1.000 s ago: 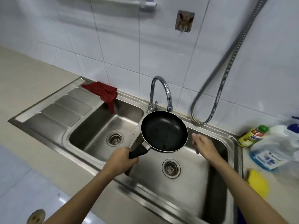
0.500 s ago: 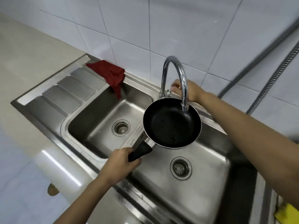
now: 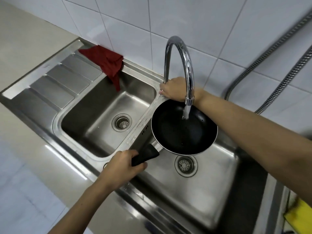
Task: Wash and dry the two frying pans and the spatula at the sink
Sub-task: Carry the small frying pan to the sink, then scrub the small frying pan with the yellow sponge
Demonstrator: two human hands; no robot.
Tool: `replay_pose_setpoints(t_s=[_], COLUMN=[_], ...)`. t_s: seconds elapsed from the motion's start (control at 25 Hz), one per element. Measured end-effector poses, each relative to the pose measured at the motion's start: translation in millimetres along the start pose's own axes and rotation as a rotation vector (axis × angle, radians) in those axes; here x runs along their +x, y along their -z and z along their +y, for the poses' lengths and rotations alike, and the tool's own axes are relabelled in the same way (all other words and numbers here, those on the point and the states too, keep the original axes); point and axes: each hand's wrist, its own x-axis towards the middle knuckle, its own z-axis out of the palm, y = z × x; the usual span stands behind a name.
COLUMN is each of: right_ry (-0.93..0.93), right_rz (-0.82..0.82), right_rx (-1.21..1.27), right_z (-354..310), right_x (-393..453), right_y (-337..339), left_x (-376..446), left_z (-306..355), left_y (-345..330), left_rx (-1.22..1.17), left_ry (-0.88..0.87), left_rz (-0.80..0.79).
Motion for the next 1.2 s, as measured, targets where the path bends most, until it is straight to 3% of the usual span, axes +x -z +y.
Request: replay_pose_setpoints(t_s=[0.16, 0.32, 0.52, 0.6, 0.72, 0.88, 0.96, 1.04, 1.12, 1.2], right_ry=[0.143, -0.002, -0.350, -0.396, -0.464, -0.728, -0.875, -1.102, -1.450, -1.731], right_rz=[0.133, 0.134, 0.050, 0.014, 0.132, 0.599, 0.654, 0.571, 0.392, 0.206], right_rx=[-0.034, -0.074, 0.332, 0.393, 0.526, 0.660, 0.661, 0.477, 0.320, 0.373], right_z=[5.9, 9.6, 39.8, 34.3, 6.7, -47.3, -81.1, -105.0, -114.4, -117.7], right_x=[-0.9, 12.3, -1.3, -13.1, -50.6, -178.2, -256.3, -328.1, -392.5, -432.8], right_y=[-9.0, -26.3, -25.9, -19.1, -9.2, -17.9, -34.9, -65.8, -95.2, -109.1], left_x=[-3.7, -5.1, -9.8, -12.3, -11.7, -10.6, -10.3, -10.1, -11.2, -12.4], left_z=[-3.3, -8.3, -11.8, -12.1, -7.6, 2.4, 4.7, 8.4, 15.4, 23.9], left_y=[-2.0, -3.3, 0.4, 0.1, -4.3, -20.6, -32.6, -41.9, -50.1, -58.6], left_rx=[0.014, 0.046, 0.058, 0.074, 0.096, 0.103, 0.088, 0.075, 0.075, 0.077], left_ry=[0.002, -0.002, -0.041, -0.054, -0.078, -0.116, -0.145, -0.173, -0.210, -0.244], left_rz=[-0.022, -0.034, -0.054, -0.051, -0.032, -0.042, -0.045, -0.052, -0.091, -0.136])
